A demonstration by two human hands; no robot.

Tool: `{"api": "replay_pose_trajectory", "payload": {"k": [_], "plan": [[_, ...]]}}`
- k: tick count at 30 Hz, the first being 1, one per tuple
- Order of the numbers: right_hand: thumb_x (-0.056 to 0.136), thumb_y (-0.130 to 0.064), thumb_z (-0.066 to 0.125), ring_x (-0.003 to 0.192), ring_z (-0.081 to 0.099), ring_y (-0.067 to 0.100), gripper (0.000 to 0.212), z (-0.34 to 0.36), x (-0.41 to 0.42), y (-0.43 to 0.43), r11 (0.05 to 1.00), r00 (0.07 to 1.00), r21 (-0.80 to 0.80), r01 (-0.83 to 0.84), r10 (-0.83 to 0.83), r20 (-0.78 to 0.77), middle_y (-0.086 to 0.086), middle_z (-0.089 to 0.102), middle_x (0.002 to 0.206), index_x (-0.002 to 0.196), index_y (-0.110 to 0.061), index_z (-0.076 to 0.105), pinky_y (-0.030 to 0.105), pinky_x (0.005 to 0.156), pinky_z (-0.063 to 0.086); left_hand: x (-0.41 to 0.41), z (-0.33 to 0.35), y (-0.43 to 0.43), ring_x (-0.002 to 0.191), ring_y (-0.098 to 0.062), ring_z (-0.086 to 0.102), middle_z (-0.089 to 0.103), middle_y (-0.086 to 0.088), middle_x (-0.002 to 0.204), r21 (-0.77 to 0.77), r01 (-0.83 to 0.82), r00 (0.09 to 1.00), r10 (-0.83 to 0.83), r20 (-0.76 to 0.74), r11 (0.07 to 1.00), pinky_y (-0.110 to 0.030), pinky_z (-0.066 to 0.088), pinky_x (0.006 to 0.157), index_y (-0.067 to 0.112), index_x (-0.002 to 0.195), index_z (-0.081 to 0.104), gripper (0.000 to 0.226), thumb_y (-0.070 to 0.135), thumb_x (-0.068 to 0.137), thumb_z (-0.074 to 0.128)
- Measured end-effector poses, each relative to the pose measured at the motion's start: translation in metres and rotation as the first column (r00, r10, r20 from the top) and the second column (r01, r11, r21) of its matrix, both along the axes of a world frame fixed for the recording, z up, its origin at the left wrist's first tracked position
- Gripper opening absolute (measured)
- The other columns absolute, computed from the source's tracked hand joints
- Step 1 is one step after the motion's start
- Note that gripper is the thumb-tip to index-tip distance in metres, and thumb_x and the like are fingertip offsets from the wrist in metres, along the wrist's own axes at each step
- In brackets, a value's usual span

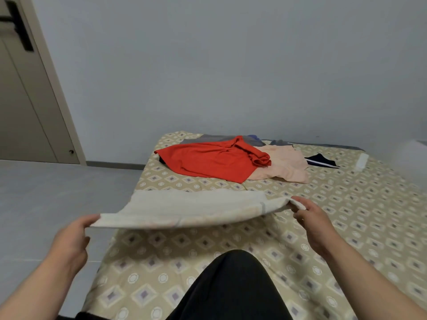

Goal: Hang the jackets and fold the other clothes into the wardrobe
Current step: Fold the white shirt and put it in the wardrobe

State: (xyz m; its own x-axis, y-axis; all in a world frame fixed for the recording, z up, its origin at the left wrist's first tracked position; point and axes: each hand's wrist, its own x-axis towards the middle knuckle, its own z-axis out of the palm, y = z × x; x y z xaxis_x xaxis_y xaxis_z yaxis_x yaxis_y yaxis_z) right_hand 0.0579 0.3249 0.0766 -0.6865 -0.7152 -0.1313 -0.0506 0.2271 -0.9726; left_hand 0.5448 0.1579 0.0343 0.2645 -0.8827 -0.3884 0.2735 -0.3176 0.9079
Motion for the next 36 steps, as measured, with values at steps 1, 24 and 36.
{"api": "replay_pose_trajectory", "payload": {"k": [1,24,36], "plan": [[0.077,0.014,0.050,0.091,0.060,0.016,0.055,0.012,0.000,-0.002,0.999,0.997,-0.027,-0.018,0.016,-0.081,-0.003,0.069,0.102,0.104,-0.030,0.070,0.030,0.075,0.046,0.002,0.014,-0.004,0.091,-0.002,0.052,0.059,0.005,0.105,-0.052,-0.036,0.999,0.034,-0.039,0.998,-0.025,0.038,0.083,0.015,0.102,0.069,0.018,0.012,0.085,0.064],[0.078,0.006,0.051,0.086,0.059,0.003,0.044,0.046,-0.001,-0.089,0.988,0.988,-0.051,-0.148,0.146,-0.051,-0.015,0.070,0.093,0.095,-0.028,0.072,0.026,0.067,0.038,-0.021,0.081,-0.063,0.064,0.000,0.068,0.074,0.010,0.074,-0.227,0.302,0.952,-0.304,0.025,0.926,-0.019,0.053,0.057,0.014,0.076,0.078,0.045,0.002,0.097,0.040],[0.076,0.004,0.053,0.090,0.061,0.017,0.048,-0.027,-0.031,-0.224,0.967,0.971,0.131,-0.219,0.229,-0.067,-0.006,0.071,0.095,0.097,-0.032,0.075,0.036,0.077,0.046,-0.043,-0.015,-0.192,0.127,-0.020,0.046,0.048,-0.001,0.144,0.008,0.325,0.915,-0.317,0.250,0.946,-0.030,0.032,0.097,0.006,0.140,0.051,0.048,-0.007,0.097,0.033]]}}
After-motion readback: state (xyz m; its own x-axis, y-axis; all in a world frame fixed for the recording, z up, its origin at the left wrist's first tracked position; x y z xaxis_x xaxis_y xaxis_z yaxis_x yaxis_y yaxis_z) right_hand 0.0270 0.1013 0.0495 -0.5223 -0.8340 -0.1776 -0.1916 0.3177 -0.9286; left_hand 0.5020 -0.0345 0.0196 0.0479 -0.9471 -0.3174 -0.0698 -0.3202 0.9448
